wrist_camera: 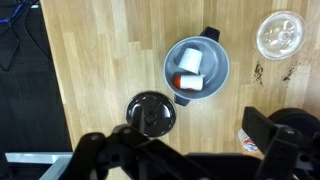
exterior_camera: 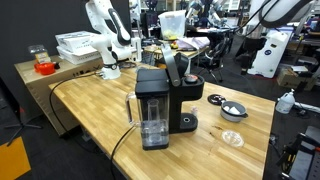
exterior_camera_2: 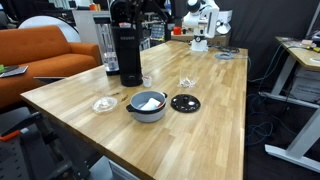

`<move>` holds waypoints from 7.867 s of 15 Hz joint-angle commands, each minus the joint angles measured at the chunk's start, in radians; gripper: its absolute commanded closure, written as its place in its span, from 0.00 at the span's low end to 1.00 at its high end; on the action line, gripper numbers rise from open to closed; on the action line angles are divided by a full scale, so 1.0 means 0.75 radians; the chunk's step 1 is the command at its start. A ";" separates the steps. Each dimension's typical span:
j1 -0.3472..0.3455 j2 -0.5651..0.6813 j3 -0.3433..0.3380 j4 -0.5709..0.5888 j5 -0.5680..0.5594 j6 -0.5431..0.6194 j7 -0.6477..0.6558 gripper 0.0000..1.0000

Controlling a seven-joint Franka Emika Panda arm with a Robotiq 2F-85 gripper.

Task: Take the black lid from the table and put it on the gray pot

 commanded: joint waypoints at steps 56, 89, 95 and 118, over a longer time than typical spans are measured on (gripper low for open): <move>-0.269 0.942 0.180 0.631 0.249 0.295 -0.049 0.00; -0.290 1.154 0.213 0.905 0.252 0.079 -0.034 0.44; -0.294 1.155 0.212 0.905 0.255 0.070 -0.032 0.86; -0.304 1.001 0.171 0.843 0.242 0.113 -0.027 0.87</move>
